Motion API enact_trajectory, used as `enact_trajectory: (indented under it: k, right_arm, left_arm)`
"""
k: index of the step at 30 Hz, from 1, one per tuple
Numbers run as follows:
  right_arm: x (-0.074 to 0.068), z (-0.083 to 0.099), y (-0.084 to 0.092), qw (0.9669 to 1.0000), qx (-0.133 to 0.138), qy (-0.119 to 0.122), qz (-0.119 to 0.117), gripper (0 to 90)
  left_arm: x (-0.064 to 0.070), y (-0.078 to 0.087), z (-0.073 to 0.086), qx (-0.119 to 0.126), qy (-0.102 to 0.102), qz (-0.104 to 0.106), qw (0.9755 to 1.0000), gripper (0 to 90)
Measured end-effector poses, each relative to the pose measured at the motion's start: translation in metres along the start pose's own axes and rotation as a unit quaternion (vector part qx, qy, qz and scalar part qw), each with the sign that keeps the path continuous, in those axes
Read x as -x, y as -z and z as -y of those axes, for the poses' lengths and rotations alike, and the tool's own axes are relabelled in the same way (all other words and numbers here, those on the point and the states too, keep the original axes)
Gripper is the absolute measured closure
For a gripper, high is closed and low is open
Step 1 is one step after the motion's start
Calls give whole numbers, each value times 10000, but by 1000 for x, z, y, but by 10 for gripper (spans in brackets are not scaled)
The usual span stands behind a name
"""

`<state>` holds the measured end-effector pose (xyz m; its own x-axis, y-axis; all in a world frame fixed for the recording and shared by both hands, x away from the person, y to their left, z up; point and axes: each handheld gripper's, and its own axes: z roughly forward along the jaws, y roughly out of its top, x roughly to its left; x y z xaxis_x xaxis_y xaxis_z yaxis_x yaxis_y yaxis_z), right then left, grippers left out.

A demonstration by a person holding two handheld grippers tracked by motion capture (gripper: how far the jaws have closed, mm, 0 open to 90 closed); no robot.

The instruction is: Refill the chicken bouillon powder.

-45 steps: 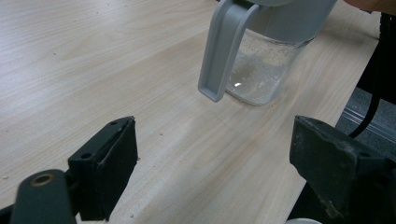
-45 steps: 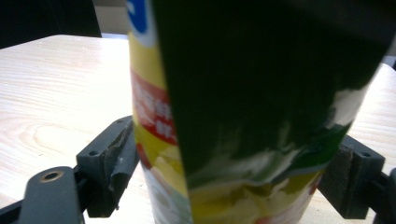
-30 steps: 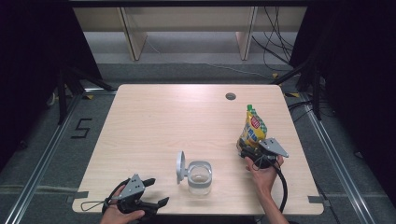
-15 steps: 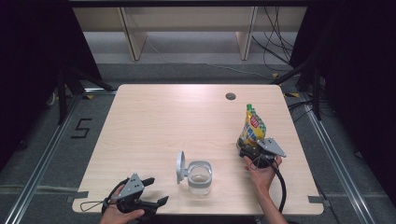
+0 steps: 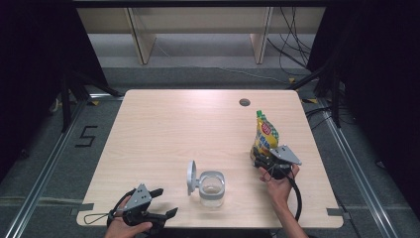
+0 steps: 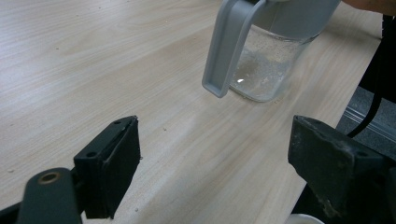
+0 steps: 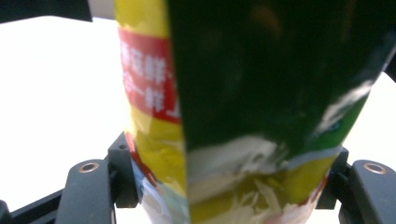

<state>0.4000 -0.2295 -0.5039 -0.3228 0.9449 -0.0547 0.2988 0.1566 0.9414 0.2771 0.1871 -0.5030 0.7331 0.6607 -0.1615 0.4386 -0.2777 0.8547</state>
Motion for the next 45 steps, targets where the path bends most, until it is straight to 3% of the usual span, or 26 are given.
enact_trajectory:
  k: [1,4,5,7,10,11,15,16,17,18,22,23,25,27,28,31,32,34,35,36,37,38,39,43,44,45]
  right_arm:
    - [-2,-1,3,10000,-20,44,-40,326]
    - [-4,-5,12,9992,13,334,-212,328]
    - [-7,-8,20,9988,130,418,-212,330]
    - [-8,-10,25,9987,137,452,-215,330]
    - [-10,-17,40,9953,259,889,-277,331]
    - [-13,-18,46,9951,286,907,-270,331]
    - [-15,-22,67,9877,397,1486,-294,331]
    - [-18,-23,72,9844,402,1688,-303,332]
    - [-19,-23,77,9808,400,1893,-259,332]
    - [-23,-23,83,9787,373,2004,-248,332]
    - [-30,-26,101,9624,409,2679,-183,333]
    - [-33,-26,105,9562,421,2892,-168,333]
    - [-37,-24,111,9491,418,3117,-157,333]
    - [-42,-22,116,9446,375,3258,-124,333]
    - [-44,-22,118,9380,394,3441,-91,333]
    - [-50,-19,121,9242,333,3805,60,334]
    - [-50,-20,121,9179,335,3954,82,333]
    - [-52,-19,123,9128,309,4070,117,334]
    - [-54,-18,123,9065,290,4209,173,334]
    - [-58,-15,124,8945,250,4456,261,334]
    - [-58,-15,124,8945,250,4456,261,334]
    - [-61,-14,125,8859,222,4623,312,335]
    - [-61,-14,125,8859,222,4623,312,335]
    - [-66,-11,126,8628,210,5033,432,337]
    - [-68,-10,125,8468,271,5290,488,338]
    - [-68,-10,125,8468,271,5290,488,338]
  left_arm:
    - [-2,1,-1,-48,-153,-23,9999,167]
    - [-3,1,-1,-11,-164,-23,9999,167]
    - [-1,1,0,47,24,-25,10000,166]
    - [-3,4,-1,-5,-10,-92,10000,166]
    - [-4,3,-1,44,2,-63,10000,165]
    - [-5,4,-1,-10,-102,-63,9999,164]
    - [-3,2,0,-63,-19,-136,9999,164]
    - [-6,2,-1,-128,-225,-162,9995,164]
    - [-4,2,0,-105,-42,-164,9998,164]
    - [-5,2,0,-134,-78,-164,9997,163]
    - [-6,2,0,-69,-99,-165,9998,163]
    - [-7,2,0,-133,-140,-186,9996,163]
    - [-6,2,0,-114,-133,-207,9996,163]
    - [-6,2,0,-119,-151,-213,9996,164]
    - [-7,1,0,-124,-159,-197,9996,164]
    - [-7,1,0,-110,-161,-225,9996,164]
    - [-7,1,0,-116,-158,-200,9996,164]
    - [-7,2,0,-101,-155,-227,9996,164]
    - [-6,2,0,-111,-157,-234,9995,164]
    - [-7,2,0,-160,-169,-213,9995,164]
    - [-7,2,0,-160,-169,-213,9995,164]
    - [-6,2,0,-149,-175,-236,9995,164]
    - [-6,2,0,-113,-137,-211,9996,164]
    - [-7,2,0,-142,-123,-234,9995,164]
    - [-7,2,0,-181,-125,-232,9995,164]
    - [-7,2,0,-181,-125,-232,9995,164]
